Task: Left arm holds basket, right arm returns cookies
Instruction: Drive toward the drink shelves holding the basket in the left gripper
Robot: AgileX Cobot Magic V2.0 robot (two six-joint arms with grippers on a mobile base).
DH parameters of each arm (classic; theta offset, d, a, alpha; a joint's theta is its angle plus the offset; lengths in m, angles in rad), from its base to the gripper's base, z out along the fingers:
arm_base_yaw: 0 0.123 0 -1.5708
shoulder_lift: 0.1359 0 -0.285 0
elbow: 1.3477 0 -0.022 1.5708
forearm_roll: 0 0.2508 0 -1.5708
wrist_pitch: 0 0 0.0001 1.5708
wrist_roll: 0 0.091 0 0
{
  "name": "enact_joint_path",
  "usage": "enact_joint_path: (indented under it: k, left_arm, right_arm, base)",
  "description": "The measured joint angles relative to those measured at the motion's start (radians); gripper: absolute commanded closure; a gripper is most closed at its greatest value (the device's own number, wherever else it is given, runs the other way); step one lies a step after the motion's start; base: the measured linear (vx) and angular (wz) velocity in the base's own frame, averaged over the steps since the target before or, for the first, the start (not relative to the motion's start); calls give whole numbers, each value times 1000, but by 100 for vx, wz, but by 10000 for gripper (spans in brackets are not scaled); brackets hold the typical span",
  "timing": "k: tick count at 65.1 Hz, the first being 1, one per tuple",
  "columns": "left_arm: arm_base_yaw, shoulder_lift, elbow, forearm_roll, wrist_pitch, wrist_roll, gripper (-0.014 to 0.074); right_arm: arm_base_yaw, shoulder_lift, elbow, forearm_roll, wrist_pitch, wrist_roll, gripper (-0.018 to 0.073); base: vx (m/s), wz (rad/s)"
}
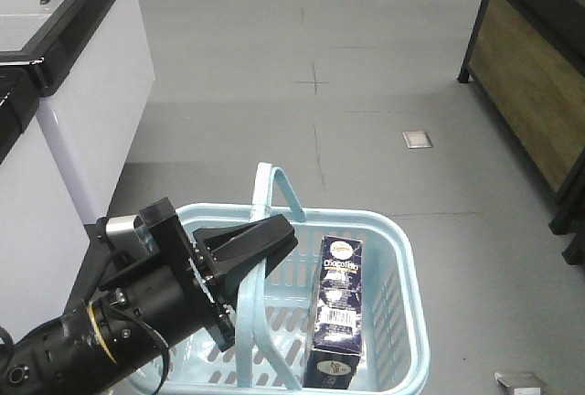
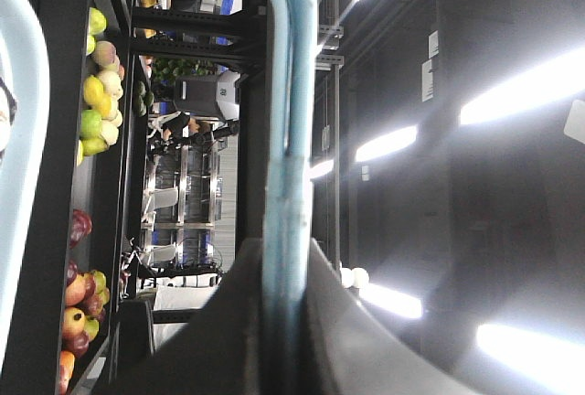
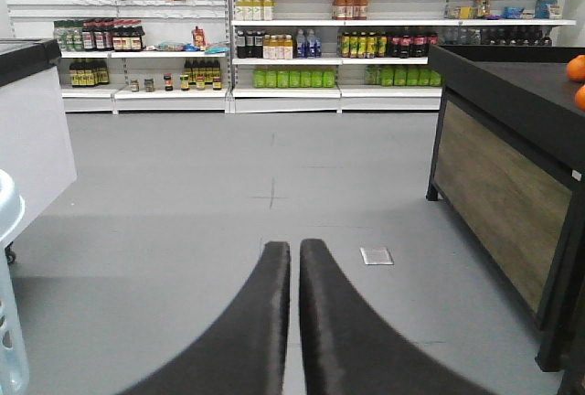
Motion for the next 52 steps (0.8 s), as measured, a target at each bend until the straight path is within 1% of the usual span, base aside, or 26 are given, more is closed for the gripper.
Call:
enact_joint_path:
  k: [24,52]
  left_arm:
    - [0,0,0,2,0,0,599]
    - [0,0,0,2,0,0,599]
  right_arm:
    - [0,0,0,0,0,0,565]
    - [0,0,0,0,0,0,565]
  base:
    - [31,-7]
    - [38,-1]
